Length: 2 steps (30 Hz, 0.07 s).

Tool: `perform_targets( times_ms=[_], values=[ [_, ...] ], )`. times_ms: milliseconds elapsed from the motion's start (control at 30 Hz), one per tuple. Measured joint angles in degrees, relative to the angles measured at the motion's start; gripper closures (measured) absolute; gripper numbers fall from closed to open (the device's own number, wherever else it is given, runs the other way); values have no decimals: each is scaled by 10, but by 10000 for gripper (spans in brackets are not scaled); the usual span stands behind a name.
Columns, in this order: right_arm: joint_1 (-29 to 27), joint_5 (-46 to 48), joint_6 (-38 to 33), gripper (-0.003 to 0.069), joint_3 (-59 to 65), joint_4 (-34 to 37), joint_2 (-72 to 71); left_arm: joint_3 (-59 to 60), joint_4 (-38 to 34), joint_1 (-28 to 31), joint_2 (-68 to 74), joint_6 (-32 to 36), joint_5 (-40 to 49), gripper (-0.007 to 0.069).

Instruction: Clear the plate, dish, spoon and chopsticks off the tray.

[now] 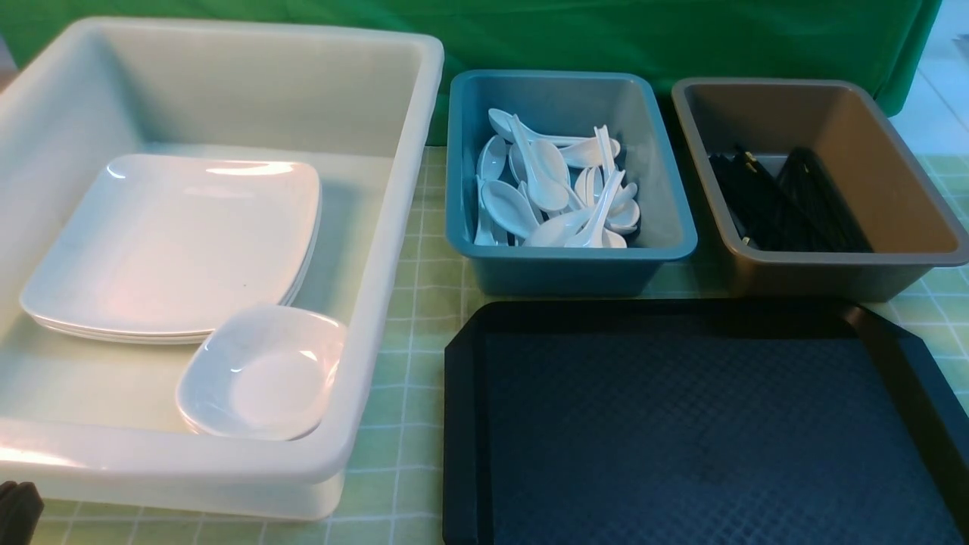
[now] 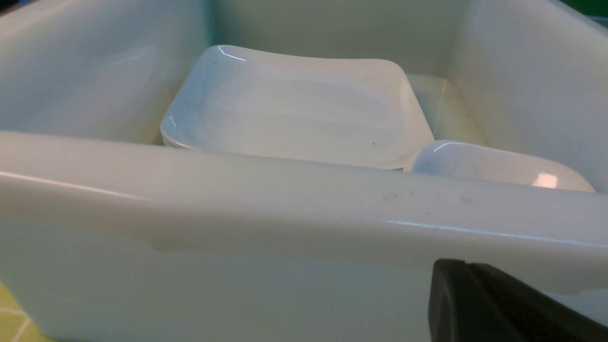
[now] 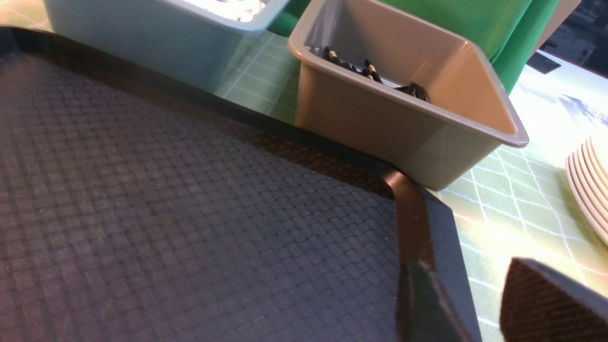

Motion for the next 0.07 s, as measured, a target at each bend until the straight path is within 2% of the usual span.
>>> perform_targets(
  times_ms=[67],
  values=[
    [0, 0, 0, 419, 0, 0, 0, 0, 0, 0, 0, 0, 0, 626]
  ],
)
